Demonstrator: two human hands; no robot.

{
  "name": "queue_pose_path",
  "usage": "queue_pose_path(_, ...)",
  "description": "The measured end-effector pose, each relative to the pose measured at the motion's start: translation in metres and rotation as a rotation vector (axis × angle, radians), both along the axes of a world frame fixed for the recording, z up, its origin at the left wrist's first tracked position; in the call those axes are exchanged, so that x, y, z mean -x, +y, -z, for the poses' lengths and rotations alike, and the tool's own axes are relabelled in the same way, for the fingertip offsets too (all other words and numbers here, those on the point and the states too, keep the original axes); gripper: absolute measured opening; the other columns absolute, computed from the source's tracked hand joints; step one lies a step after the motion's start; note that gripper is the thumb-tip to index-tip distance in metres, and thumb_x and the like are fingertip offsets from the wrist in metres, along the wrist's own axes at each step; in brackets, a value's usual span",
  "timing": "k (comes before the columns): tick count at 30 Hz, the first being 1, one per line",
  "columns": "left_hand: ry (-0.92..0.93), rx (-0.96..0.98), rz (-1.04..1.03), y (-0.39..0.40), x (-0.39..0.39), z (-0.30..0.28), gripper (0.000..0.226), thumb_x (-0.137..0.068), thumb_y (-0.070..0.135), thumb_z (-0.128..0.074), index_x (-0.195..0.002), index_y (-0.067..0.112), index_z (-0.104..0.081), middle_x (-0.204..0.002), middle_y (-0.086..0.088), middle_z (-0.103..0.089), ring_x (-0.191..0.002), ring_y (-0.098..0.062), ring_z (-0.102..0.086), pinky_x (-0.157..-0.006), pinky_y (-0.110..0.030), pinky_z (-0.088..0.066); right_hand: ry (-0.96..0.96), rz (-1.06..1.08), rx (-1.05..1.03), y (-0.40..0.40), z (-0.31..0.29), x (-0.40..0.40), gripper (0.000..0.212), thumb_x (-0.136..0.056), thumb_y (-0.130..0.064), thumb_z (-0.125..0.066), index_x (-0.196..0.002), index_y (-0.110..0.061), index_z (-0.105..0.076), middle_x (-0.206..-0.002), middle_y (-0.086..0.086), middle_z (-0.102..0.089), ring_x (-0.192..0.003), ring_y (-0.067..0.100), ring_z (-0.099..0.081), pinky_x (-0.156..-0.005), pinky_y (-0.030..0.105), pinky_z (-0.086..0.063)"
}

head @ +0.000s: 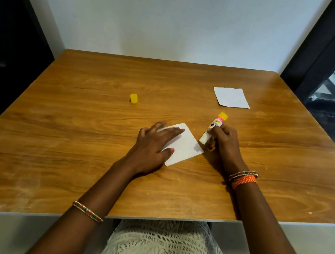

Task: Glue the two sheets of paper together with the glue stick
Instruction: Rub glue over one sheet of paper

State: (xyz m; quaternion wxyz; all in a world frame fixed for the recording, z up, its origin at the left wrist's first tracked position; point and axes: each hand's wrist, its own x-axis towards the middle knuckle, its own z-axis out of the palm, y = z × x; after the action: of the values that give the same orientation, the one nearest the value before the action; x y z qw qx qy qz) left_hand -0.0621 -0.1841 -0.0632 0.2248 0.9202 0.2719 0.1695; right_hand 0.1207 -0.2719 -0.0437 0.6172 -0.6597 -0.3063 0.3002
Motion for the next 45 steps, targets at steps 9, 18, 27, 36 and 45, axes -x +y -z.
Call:
queue_pose_path(9,0.069,-0.214,-0.119,-0.006,-0.002,0.000,0.052,-0.087,0.058,-0.018,-0.122,0.045,-0.054,-0.123,0.013,-0.051,-0.125,-0.016,-0.030,-0.107,-0.046,-0.006,-0.117,-0.028,0.028,-0.002,-0.002,-0.002,0.016,-0.090,-0.008,-0.051,-0.079,-0.014,-0.062,-0.068,0.002,-0.061,-0.048,0.001,-0.053,-0.049,0.018,-0.043)
queue_pose_path(18,0.050,-0.166,-0.115,-0.006,-0.001,0.001,0.052,-0.084,0.057,-0.037,-0.132,0.037,-0.043,-0.140,0.010,-0.039,-0.133,-0.016,-0.019,-0.102,-0.034,-0.011,-0.175,-0.048,0.109,0.008,0.000,-0.013,0.021,-0.088,-0.014,-0.060,-0.108,-0.007,-0.060,-0.100,0.007,-0.066,-0.073,0.008,-0.061,-0.057,0.015,-0.048)
queue_pose_path(27,0.158,-0.262,-0.060,-0.004,-0.003,0.004,0.057,-0.085,0.054,-0.035,-0.137,0.031,-0.041,-0.145,0.011,-0.040,-0.139,-0.020,-0.014,-0.102,-0.038,-0.006,-0.567,-0.301,0.303,0.030,-0.022,-0.025,0.038,-0.080,-0.015,-0.070,-0.115,-0.006,-0.060,-0.113,0.011,-0.064,-0.095,0.020,-0.061,-0.077,0.029,-0.053)
queue_pose_path(36,0.169,-0.285,-0.039,-0.004,-0.003,0.004,0.057,-0.087,0.051,-0.034,-0.137,0.027,-0.042,-0.145,0.007,-0.040,-0.140,-0.021,-0.009,-0.105,-0.040,-0.007,-0.683,-0.317,0.334,0.032,-0.029,-0.018,0.039,-0.080,-0.014,-0.071,-0.115,-0.002,-0.059,-0.117,0.016,-0.063,-0.090,0.016,-0.056,-0.074,0.023,-0.045)
queue_pose_path(45,0.171,-0.285,-0.041,-0.005,-0.003,0.003,0.053,-0.086,0.052,-0.033,-0.137,0.037,-0.040,-0.141,0.008,-0.042,-0.139,-0.021,-0.013,-0.102,-0.040,-0.009,-0.647,-0.328,0.368,0.028,-0.031,-0.017,0.040,-0.082,-0.015,-0.069,-0.118,-0.002,-0.057,-0.119,0.016,-0.061,-0.090,0.015,-0.054,-0.058,0.013,-0.043)
